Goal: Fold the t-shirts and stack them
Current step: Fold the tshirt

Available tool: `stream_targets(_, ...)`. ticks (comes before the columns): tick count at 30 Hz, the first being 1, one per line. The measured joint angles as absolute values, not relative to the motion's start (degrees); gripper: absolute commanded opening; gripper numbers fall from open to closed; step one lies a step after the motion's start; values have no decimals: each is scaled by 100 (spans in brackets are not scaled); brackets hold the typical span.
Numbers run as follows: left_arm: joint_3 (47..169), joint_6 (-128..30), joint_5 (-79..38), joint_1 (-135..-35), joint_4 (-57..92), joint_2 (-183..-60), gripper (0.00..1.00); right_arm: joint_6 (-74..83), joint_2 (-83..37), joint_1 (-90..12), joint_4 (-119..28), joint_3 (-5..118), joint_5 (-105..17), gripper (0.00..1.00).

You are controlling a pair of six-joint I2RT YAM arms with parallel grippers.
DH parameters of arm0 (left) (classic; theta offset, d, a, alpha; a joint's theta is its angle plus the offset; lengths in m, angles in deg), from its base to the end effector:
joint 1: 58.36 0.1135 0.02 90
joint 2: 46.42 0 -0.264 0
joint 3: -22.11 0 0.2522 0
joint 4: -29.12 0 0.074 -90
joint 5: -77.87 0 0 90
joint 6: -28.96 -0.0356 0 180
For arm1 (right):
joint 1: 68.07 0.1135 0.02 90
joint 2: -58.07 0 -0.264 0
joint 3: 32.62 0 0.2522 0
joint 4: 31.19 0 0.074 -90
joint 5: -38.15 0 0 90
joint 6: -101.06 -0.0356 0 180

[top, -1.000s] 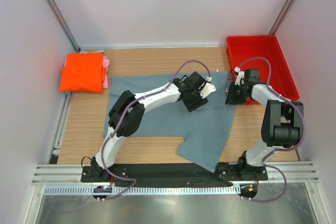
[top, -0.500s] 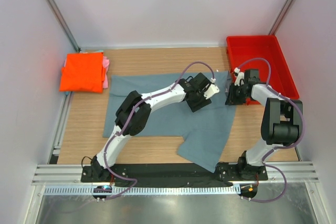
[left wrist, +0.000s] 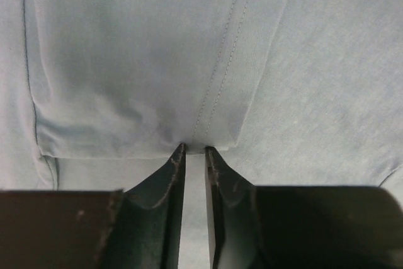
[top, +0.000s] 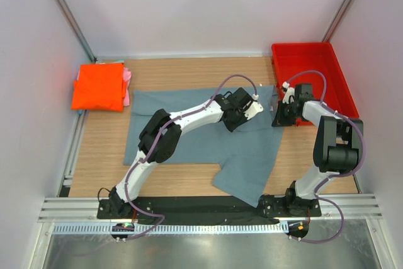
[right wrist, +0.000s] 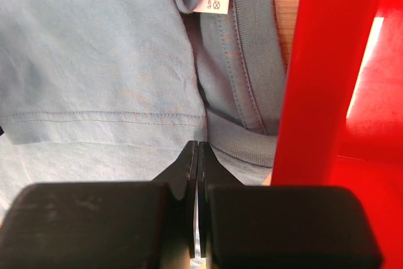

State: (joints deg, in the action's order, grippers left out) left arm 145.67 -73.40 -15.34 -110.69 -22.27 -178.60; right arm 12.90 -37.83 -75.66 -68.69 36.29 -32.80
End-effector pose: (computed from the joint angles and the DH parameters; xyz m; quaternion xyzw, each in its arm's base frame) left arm 0.3048 -0.3981 0.1765 0.5227 0.8119 -0.1138 0.2338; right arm 0.3170 -0.0305 0.1645 0.0118 0.9625 0.1430 0.2303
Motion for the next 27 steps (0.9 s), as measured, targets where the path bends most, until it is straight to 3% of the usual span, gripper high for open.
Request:
stream_targets(5,14517,-7334,-1623,-11069,-2224,-17858,0,1290,-3783,-7579,-6854,3618,-3239,2)
stream_targets(25,14006,-7338,-1621,-11126,-2266,-17093,0,1290,-3265,-7719,-7090,3476,-3097,1)
stream_targets(26,14006,-7338,-1619,-11128,-2268,-17062,7,1288,-3247,-7719,-7099,3470,-3088,1)
stream_targets(27,14006,-7336,-1617,-11137,-2266,-17045,34,1288,-3228,-7719,-7110,3457,-3081,3)
